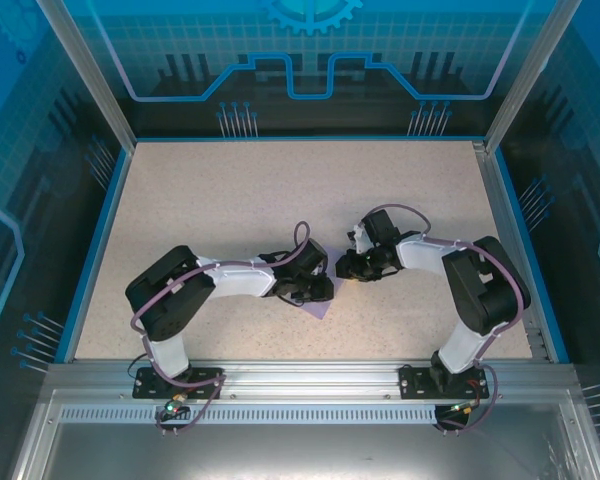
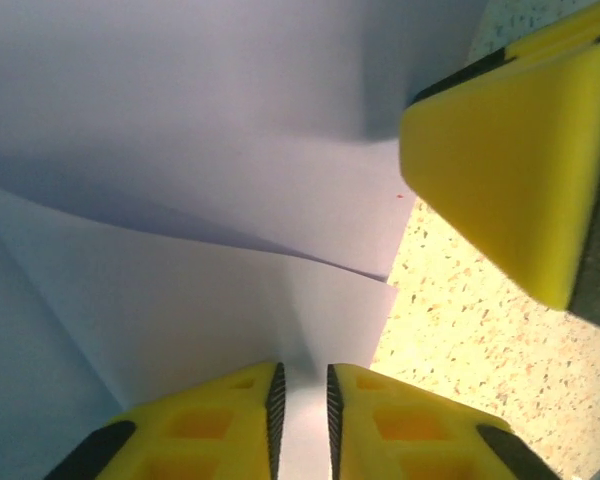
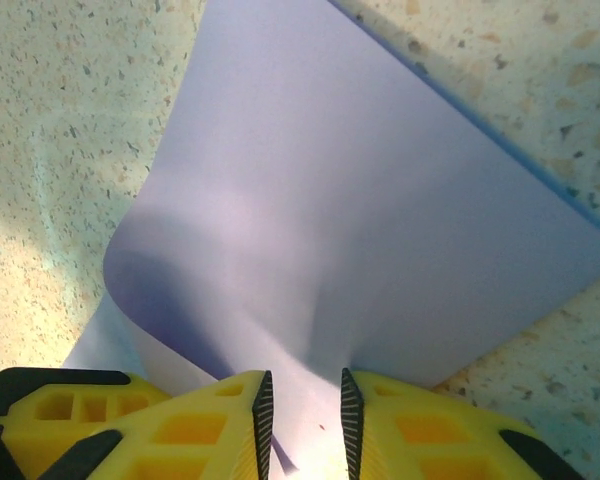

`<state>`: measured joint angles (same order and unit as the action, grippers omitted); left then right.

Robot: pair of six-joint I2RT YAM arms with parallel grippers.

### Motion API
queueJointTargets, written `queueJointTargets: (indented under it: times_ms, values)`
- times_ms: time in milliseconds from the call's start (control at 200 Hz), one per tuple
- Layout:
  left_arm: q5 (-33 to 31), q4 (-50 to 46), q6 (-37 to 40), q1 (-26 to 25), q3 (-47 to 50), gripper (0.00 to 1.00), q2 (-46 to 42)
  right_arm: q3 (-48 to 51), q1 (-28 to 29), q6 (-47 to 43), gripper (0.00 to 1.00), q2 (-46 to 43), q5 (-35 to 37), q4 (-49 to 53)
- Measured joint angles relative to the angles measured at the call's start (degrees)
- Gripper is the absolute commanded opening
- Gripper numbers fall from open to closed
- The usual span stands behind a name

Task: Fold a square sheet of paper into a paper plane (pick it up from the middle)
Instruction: Fold the triangle a second time at the center of the table.

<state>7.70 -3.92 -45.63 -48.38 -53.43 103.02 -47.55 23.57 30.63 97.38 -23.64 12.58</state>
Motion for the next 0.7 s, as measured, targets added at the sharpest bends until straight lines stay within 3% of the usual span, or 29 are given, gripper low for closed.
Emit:
queueJointTargets:
  times_ms: [145,700]
  values:
    - [0.0,-0.02,-0.44,0.07,0.31,0.07,0.0,0.55,0.0,0.22,0.26,-0.92,0.0,0.07]
    - [-0.39,0.02,-0.57,0.11,0.35,0.05,-0.02,8.48,1.09,5.09,0.15,-11.54,-3.89,-1.66]
